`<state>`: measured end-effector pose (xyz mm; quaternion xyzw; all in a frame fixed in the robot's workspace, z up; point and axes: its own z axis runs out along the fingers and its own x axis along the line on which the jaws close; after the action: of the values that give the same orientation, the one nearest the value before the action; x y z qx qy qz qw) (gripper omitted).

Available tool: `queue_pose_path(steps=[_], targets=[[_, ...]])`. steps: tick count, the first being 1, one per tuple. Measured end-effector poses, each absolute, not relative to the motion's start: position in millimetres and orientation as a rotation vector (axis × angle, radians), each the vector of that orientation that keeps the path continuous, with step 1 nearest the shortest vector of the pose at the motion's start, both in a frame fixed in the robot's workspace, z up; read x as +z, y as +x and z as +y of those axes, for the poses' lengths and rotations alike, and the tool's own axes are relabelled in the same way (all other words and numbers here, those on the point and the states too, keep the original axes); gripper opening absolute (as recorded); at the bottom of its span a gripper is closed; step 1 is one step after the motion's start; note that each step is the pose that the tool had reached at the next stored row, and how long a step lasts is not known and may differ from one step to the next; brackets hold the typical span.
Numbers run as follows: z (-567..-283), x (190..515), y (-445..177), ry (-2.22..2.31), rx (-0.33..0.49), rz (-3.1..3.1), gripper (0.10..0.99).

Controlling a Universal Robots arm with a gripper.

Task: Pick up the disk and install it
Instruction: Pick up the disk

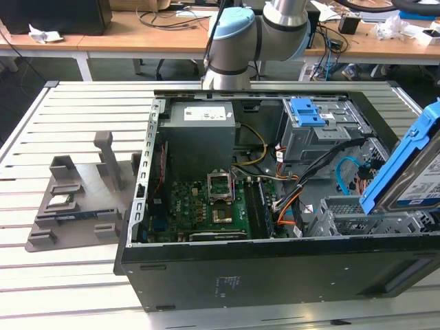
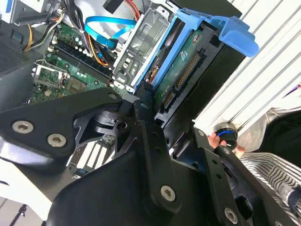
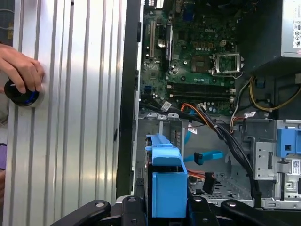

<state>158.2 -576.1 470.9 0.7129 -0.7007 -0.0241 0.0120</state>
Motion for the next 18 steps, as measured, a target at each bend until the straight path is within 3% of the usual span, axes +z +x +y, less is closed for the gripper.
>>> queue_pose_path(steps=[18], targets=[[-553,455,137,2.186,-0.076,-2.222,0.365]])
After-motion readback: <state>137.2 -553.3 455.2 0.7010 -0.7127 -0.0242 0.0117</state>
